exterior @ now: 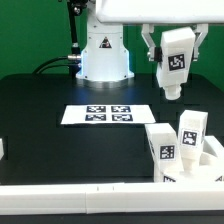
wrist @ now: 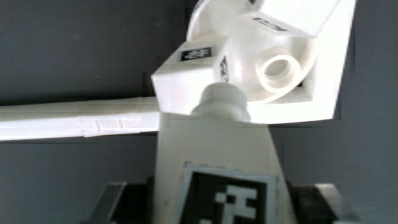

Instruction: Assemble stool

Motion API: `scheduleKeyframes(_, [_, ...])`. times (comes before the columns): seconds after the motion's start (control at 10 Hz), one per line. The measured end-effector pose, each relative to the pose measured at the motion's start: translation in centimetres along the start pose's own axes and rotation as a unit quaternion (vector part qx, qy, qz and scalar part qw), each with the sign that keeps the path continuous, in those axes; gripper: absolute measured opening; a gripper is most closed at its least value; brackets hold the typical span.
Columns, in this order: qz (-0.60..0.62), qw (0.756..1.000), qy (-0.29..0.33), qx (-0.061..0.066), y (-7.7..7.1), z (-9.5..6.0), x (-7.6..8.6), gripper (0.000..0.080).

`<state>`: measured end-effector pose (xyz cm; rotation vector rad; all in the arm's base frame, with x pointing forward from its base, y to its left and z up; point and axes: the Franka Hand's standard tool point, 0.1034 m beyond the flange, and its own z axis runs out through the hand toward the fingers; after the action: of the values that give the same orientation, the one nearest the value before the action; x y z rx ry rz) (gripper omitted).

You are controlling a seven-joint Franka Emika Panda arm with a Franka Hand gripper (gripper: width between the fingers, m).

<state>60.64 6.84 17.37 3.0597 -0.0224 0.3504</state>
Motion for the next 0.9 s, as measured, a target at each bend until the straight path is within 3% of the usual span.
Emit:
scheduleKeyframes(0.1, [-0.057,0.998,-0.001,-0.015,-1.1,1.2,0.0,0.0320])
scheduleKeyframes(0.2, [-0.100,0.995,-0.010,-0.024,-1.2,2.5,0.1,0.0320])
scheduleKeyframes(0.3, [-0.096,0.995,-0.007,-0.025,-1.5,3.2,0.2,0.0320])
scheduleKeyframes(0.4, [-0.061,0.998,0.010,-0.015,-1.3,2.9,0.2,0.0320])
scheduleKeyframes(0.7, [-0.067,0.998,0.006,-0.017,-1.4,3.2,-0.1,0.0321])
scheduleKeyframes(0.9, [-0.163,0.985,0.033,-0.047,-3.8,4.8,0.7,0.0321])
